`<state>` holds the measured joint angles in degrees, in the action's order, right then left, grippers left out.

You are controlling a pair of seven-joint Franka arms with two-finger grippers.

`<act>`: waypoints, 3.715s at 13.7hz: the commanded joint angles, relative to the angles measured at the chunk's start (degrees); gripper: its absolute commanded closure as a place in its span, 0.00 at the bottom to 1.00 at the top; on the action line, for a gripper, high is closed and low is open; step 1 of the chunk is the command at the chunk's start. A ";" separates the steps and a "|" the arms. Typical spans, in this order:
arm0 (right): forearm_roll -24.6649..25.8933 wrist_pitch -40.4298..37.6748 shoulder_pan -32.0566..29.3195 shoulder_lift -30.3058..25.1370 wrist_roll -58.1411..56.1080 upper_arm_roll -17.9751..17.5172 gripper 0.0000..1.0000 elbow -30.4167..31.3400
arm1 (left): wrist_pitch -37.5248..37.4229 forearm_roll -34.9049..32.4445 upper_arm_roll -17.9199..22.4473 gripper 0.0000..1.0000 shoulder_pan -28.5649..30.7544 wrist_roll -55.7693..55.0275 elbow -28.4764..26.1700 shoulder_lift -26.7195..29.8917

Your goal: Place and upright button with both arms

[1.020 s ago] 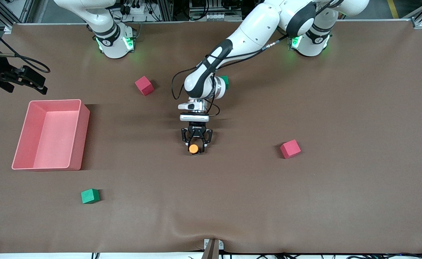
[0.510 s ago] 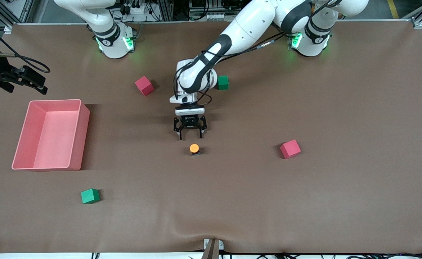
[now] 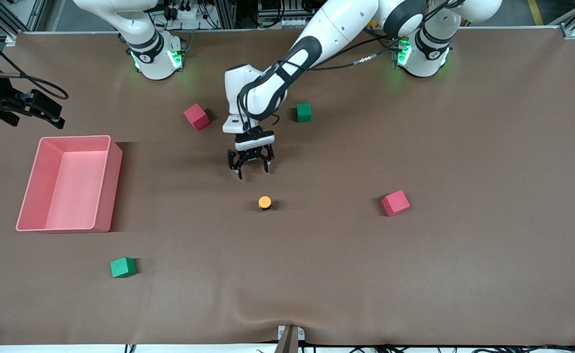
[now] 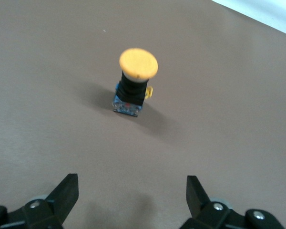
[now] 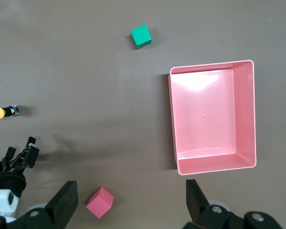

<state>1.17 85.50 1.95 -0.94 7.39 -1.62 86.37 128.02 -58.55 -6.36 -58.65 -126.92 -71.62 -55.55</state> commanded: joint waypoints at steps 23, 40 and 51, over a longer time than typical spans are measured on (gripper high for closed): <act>0.06 -0.51 -3.09 0.06 -0.45 -2.24 0.00 -0.42 | -37.49 56.34 -1.11 0.00 40.08 84.34 -1.77 40.34; -2.31 0.99 -2.39 0.15 -0.62 -2.16 0.00 -0.59 | -35.29 62.68 -0.93 0.00 62.78 120.68 -20.40 57.13; -2.22 0.63 -2.47 0.15 -0.71 -2.16 0.00 -0.51 | -40.30 58.37 -1.28 0.00 62.96 123.74 -22.60 62.84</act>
<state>-0.05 86.64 0.47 -0.91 7.39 -3.17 86.46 88.39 1.45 -7.27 3.74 -5.61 -92.68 5.76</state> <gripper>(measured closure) 0.000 0.000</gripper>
